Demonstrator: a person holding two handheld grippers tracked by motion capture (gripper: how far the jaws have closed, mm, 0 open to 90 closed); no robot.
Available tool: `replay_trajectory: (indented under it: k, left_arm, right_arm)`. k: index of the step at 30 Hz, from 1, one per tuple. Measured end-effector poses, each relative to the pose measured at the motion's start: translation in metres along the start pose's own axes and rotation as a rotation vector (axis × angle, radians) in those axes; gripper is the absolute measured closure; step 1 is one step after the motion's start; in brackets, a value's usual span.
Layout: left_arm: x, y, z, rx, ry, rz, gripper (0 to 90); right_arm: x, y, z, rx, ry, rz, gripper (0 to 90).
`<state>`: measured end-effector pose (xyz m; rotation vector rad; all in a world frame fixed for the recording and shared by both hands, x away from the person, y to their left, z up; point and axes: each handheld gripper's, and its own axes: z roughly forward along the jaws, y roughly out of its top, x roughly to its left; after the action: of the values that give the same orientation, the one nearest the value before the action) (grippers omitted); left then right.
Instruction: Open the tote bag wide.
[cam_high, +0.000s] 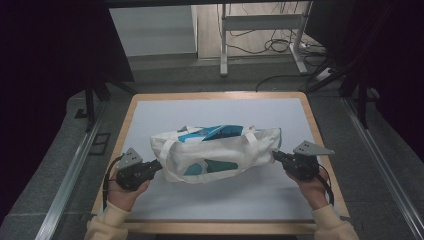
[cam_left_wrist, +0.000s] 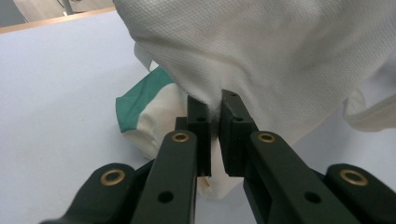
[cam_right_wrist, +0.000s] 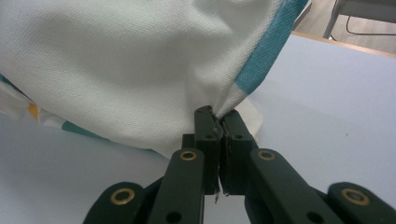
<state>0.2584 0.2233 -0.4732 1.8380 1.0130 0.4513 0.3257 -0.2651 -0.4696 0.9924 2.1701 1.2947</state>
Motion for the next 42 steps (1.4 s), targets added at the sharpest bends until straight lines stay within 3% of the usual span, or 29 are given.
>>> replay_trajectory:
  k: [9, 14, 18, 22, 36, 42]
  left_arm:
    - [-0.012, -0.004, -0.009, -0.020, 0.004, 0.059, 84.3]
    - [-0.010, -0.005, -0.006, -0.013, 0.010, 0.052, 84.3]
    - [-0.006, -0.007, 0.003, 0.011, 0.015, 0.043, 84.3]
    - [-0.004, -0.011, 0.015, 0.066, 0.028, 0.051, 84.4]
    - [-0.002, -0.015, 0.022, 0.100, 0.028, 0.049, 84.4]
    - [-0.001, -0.019, 0.032, 0.142, 0.040, 0.056, 84.6]
  right_arm:
    - [0.001, -0.005, -0.007, -0.001, 0.005, -0.007, 86.1]
    - [0.001, -0.006, -0.004, 0.013, 0.001, -0.003, 86.1]
    - [0.001, -0.007, 0.003, 0.034, -0.004, -0.002, 86.1]
    - [0.001, -0.010, 0.011, 0.065, -0.016, -0.006, 86.1]
    - [0.000, -0.019, 0.019, 0.123, -0.015, -0.004, 86.1]
    - [0.001, -0.022, 0.024, 0.152, -0.016, -0.013, 86.1]
